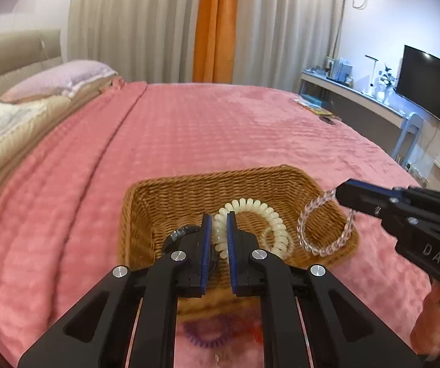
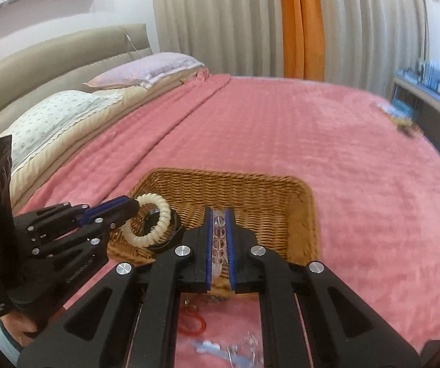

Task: Organize jewelry
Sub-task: 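Carry hair tie and crystal bracelet into the basket while both tools open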

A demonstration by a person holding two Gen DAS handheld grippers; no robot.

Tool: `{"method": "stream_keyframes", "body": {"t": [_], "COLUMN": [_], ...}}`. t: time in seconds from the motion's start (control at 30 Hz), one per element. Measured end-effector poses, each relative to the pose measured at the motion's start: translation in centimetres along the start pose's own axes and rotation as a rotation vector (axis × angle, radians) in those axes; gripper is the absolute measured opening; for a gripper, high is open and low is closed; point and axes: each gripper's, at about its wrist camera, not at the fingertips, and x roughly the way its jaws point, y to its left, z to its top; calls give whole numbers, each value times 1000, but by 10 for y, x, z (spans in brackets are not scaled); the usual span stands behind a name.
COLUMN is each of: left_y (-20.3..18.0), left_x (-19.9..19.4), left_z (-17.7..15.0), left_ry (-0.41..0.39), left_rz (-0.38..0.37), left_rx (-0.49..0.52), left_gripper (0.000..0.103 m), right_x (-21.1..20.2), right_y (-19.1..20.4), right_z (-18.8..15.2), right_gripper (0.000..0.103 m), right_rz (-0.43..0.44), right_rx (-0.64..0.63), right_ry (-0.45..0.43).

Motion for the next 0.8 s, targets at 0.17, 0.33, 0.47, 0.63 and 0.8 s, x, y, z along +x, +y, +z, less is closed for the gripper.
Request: {"method": "stream_keyframes", "body": {"t": [0.17,0.33,0.47,0.63,0.8], "left_y": [2,-6,-9,-8,-5], "left_x": [27,43,52,45,12], "left_z": [-3,-8,-11,-13,-12], "left_ry": [36,68,91,66,4], "left_rz": [0,7,12,21,-8], "left_rx": [-4,28,42,37,24], "left_gripper": [8,9,9,51,68], "right_x": [41,59,60,52,5], "right_y": [-12,-21,-25,-31,-29], "right_z": [-7,-16,-22,-23,-28], "right_gripper": [6,6,6,17,70], "right_rz": [-4,-19,-34,-11,-27], "right_rx": [34,58,64,88,75], "right_ry": [65,98,100,101,-13]}}
